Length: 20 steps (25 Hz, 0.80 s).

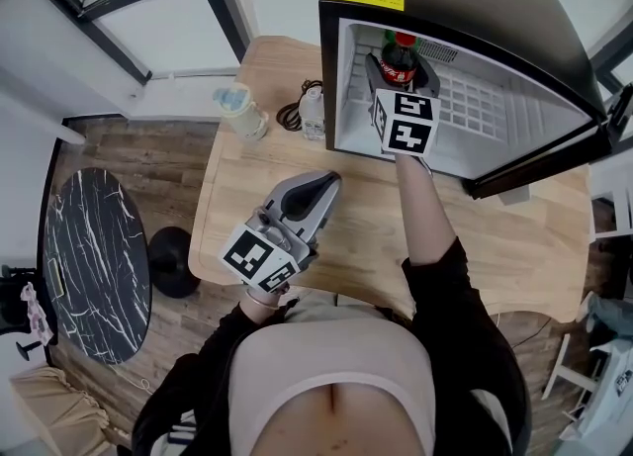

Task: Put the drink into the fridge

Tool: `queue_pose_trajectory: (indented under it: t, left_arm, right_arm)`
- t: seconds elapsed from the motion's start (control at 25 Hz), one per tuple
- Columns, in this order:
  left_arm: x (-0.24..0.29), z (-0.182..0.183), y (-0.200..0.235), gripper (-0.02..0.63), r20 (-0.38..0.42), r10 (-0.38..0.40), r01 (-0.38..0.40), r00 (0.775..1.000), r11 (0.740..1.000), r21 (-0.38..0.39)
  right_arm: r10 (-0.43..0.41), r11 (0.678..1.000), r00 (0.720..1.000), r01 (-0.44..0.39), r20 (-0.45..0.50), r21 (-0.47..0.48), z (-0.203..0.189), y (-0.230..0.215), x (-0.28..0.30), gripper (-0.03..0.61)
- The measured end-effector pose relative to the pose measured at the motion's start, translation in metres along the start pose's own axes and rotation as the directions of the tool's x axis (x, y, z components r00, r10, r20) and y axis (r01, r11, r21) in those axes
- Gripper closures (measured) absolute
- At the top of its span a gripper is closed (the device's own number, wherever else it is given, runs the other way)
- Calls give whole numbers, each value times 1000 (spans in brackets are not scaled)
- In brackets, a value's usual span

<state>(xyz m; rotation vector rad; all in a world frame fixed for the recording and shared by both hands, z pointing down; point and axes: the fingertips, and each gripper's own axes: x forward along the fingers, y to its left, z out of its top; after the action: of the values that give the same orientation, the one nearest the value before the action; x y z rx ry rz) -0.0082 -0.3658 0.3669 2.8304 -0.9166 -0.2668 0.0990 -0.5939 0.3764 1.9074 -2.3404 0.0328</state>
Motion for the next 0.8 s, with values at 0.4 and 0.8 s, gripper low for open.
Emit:
queue_pose_trajectory:
  t: [0.4, 0.8]
  left_arm:
    - [2, 1, -2, 603, 5, -12, 12, 1000, 1000, 0]
    - [4, 1, -6, 603, 1, -24, 24, 1000, 1000, 6]
  right_arm:
    - [-41, 999, 999, 41, 0, -26, -1, -5, -2, 253]
    - [-25, 1000, 999, 25, 39, 5, 3, -4, -9, 252]
